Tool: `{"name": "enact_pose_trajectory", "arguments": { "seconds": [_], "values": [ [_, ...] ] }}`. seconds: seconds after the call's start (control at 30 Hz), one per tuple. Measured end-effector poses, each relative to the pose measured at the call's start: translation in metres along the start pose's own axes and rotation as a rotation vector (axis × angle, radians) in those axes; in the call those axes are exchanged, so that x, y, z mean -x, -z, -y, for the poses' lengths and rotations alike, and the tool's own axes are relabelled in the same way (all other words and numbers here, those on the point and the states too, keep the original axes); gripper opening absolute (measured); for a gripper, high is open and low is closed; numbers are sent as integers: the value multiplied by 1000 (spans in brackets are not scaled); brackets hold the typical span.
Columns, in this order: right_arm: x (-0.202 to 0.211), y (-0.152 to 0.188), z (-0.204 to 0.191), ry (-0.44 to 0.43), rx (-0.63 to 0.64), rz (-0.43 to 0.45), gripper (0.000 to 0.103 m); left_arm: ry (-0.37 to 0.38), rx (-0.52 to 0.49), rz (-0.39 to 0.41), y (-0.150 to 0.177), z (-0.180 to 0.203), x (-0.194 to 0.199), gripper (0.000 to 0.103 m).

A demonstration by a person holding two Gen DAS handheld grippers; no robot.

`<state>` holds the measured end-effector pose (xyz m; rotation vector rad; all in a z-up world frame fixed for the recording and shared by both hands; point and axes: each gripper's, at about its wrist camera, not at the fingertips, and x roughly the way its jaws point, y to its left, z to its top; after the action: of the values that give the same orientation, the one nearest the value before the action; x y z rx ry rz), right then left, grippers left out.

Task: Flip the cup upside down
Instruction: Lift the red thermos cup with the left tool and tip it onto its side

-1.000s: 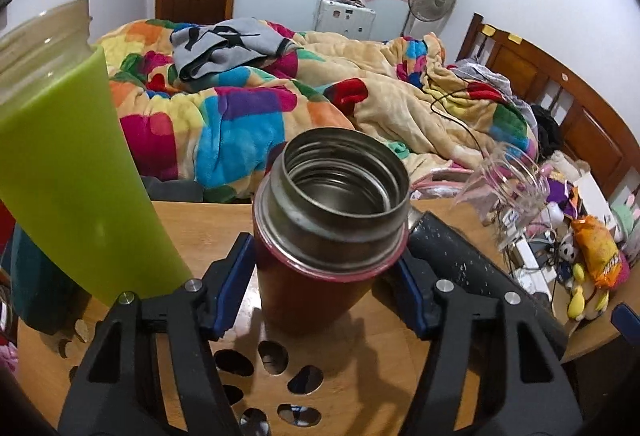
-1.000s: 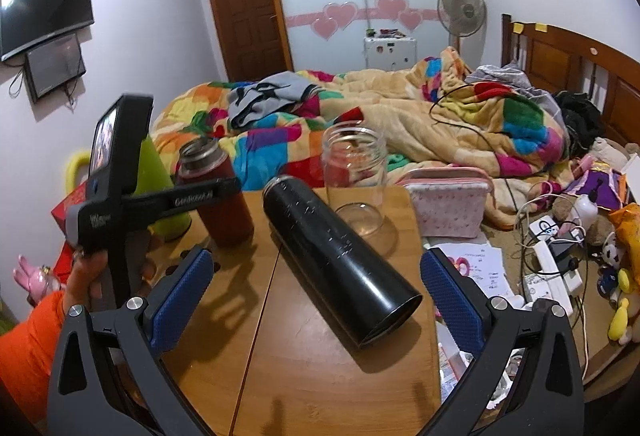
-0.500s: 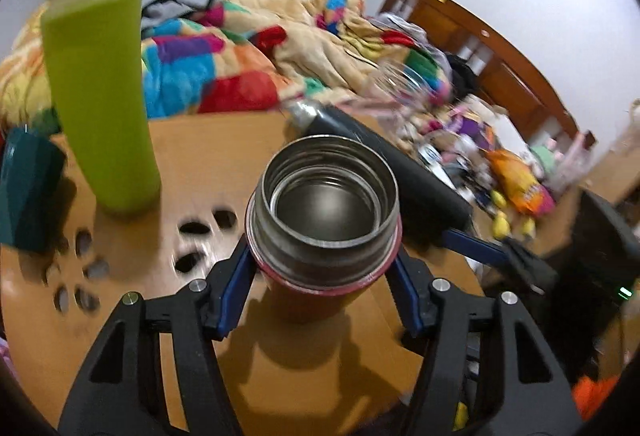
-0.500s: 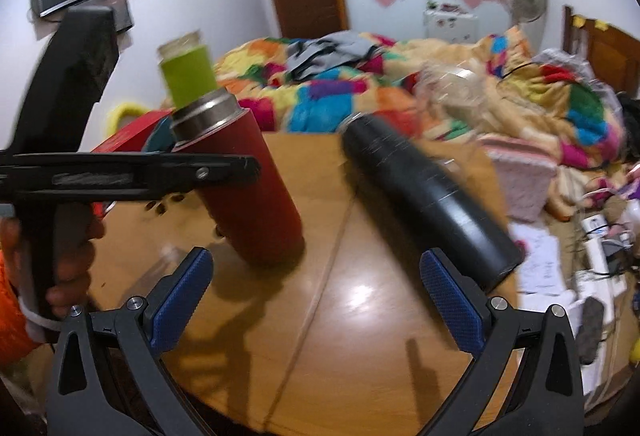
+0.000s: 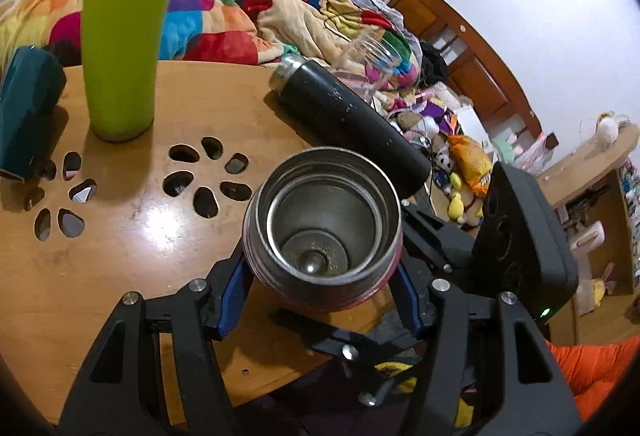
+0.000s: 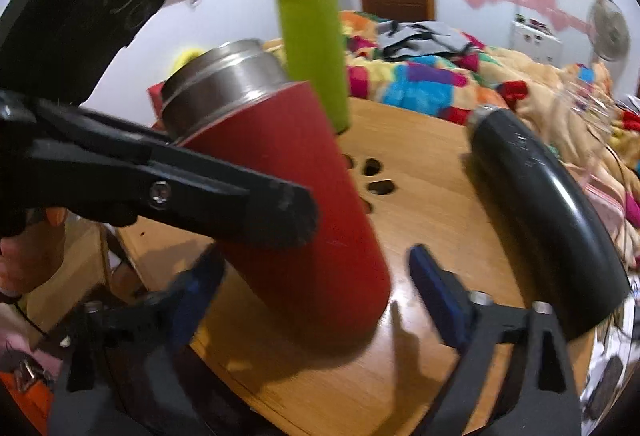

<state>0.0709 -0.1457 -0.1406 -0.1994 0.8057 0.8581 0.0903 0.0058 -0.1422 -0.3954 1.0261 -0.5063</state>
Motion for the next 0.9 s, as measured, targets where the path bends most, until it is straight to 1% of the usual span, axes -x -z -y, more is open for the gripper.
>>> {"name": "enact_pose_trajectory", "arguments": {
  "seconds": [0.03,0.1,0.23,0.3,0.47,0.6,0.73,0.87,0.9],
  "values": [
    [-3,-1,-2,16,12,-7,70,2,12,9,-1,-4,1,62],
    [-4,-2,-5,25,31,-12,67,14,42,24,-1,-11,2,62],
    [-1,3,-10,38,40,2,63,-18,71,56,-1,-18,3,63],
    [-4,1,-9,37,35,5,61,-17,90,61,-1,-22,0,65],
    [-2,3,-11,28,14,25,60,-42,133,77,3,-31,-4,70],
    [-3,4,-13,23,15,31,60,-37,181,84,8,-40,-5,73],
    [-3,6,-16,7,21,31,59,-82,193,89,11,-40,-5,78],
    [-3,7,-17,-4,23,32,59,-86,211,84,15,-43,-5,80],
    [-2,8,-18,-6,23,31,59,-100,212,84,15,-44,-5,81]
  ]
}}
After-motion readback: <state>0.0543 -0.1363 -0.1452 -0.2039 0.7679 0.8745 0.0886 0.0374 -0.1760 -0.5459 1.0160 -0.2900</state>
